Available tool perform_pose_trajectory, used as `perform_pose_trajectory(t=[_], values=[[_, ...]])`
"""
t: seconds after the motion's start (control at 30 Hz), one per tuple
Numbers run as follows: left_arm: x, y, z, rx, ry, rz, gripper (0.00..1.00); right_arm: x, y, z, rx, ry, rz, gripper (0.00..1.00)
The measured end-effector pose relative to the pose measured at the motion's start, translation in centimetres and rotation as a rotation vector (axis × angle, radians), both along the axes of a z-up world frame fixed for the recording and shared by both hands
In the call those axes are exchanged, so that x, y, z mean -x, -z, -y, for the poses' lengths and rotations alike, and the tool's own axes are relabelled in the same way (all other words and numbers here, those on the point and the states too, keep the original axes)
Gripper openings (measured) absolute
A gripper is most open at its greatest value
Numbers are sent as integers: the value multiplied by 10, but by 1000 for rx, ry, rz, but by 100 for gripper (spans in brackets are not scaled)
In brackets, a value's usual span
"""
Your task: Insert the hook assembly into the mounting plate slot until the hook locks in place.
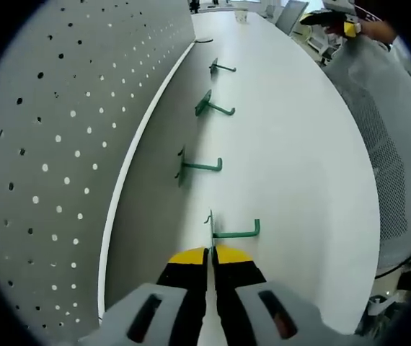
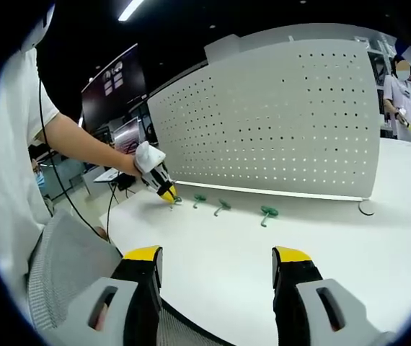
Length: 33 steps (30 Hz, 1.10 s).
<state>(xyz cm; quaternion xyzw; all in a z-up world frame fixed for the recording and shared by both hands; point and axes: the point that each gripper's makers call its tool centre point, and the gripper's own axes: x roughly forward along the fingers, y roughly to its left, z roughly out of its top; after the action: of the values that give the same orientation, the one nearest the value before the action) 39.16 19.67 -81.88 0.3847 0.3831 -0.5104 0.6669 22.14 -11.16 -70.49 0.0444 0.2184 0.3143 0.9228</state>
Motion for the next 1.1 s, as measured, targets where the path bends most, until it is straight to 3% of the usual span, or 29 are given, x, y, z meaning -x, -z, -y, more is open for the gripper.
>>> perform_pose_trajectory(t=[0.13,0.2,0.27,0.63,1.1], values=[[-3,-8,1,29,-20,17,2,-1,0,0,4,0,1,59],[-1,-9,1,33,-51,-4,2,-1,1,0,5,0,0,58],[-2,-14,2,39,-39,24,2,-1,1,0,10,-2,-1,59],[4,-28,10,69,-20,64,2,1,5,0,27,-4,-15,59],[4,-56,23,154,-51,132,2,1,6,0,36,-8,-16,59]])
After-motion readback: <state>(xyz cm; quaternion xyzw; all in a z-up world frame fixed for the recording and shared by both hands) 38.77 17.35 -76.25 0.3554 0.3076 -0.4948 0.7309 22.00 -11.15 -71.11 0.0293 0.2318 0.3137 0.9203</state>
